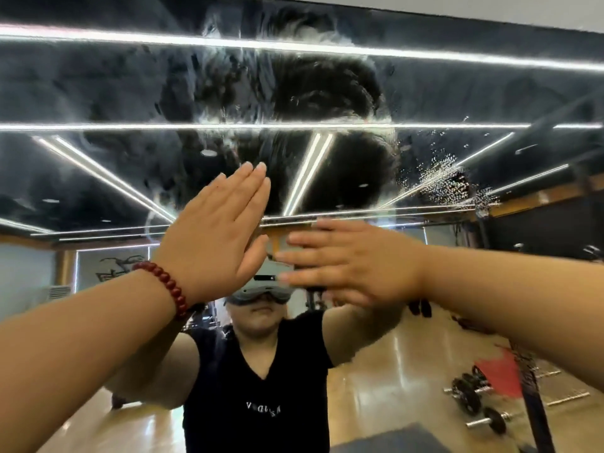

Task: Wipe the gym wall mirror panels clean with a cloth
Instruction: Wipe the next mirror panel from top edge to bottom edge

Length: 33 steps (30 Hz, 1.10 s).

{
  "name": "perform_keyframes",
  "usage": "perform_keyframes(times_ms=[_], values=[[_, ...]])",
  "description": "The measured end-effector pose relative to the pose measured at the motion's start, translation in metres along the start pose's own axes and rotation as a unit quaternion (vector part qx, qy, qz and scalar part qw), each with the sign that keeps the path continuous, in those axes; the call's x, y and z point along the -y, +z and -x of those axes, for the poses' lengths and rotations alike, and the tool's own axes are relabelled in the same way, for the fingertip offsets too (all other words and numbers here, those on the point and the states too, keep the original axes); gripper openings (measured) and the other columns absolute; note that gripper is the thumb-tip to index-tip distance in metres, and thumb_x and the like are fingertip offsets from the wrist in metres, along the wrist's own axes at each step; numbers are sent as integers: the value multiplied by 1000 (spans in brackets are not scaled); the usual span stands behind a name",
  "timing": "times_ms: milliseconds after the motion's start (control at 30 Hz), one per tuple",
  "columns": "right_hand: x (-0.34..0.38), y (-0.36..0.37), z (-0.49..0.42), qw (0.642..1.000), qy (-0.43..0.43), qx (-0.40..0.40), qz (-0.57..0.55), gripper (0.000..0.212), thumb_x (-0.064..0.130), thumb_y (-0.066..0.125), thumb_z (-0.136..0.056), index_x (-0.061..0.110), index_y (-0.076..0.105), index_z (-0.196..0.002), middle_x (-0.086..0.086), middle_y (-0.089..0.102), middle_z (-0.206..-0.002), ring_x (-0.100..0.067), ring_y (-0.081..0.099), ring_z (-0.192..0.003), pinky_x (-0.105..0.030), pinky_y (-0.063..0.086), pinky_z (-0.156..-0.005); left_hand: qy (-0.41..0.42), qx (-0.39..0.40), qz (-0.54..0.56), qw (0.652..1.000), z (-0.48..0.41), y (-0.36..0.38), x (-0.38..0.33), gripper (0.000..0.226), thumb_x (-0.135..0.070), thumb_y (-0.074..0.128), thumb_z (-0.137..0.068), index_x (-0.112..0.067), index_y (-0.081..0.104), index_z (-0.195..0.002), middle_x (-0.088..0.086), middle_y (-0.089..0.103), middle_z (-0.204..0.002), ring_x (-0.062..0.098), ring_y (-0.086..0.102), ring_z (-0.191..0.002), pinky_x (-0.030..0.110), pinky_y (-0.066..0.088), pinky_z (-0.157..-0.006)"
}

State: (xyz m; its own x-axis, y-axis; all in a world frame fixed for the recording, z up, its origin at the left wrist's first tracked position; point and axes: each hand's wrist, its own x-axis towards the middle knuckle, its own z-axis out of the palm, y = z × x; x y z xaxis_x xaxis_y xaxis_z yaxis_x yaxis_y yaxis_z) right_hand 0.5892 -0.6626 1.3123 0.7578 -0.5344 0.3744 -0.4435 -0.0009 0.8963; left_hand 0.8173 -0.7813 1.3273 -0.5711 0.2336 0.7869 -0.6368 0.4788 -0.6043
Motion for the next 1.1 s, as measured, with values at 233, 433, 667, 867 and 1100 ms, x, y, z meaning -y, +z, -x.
perform_keyframes(times_ms=[233,433,667,867,1100], values=[[-34,-10,-14,940,333,-67,-21,64,47,21,-98,22,23,-157,-1,18,-164,-25,12,-152,-48,10,-120,60,10,-10,998,35,5,-18,73,-44,34,-94,4,31,-150,20,24,-159,31,22,-148,44,15,-119],[60,24,37,998,54,-41,-18,51,38,36,-105,27,32,-154,4,27,-162,-20,19,-151,-46,18,-121,59,5,-12,998,42,7,-26,74,-45,36,-94,3,30,-150,19,23,-159,30,20,-148,40,9,-122],[4,5,33,968,241,-55,-38,57,42,27,-101,23,32,-154,-1,26,-162,-25,20,-150,-47,14,-119,55,2,-4,998,45,6,-55,75,-44,37,-92,6,34,-148,22,27,-158,34,25,-147,45,13,-122],[69,31,51,980,178,-89,-20,56,37,42,-99,21,37,-152,-6,31,-160,-28,24,-149,-51,20,-119,54,-7,25,998,45,16,-72,71,-39,39,-93,5,33,-149,22,26,-158,35,24,-148,51,23,-119],[66,32,72,995,95,-44,-9,51,33,39,-103,22,35,-153,-4,31,-160,-25,25,-149,-48,19,-120,54,4,9,998,46,17,-76,68,-35,36,-95,7,32,-148,24,26,-157,38,24,-147,52,20,-120]])
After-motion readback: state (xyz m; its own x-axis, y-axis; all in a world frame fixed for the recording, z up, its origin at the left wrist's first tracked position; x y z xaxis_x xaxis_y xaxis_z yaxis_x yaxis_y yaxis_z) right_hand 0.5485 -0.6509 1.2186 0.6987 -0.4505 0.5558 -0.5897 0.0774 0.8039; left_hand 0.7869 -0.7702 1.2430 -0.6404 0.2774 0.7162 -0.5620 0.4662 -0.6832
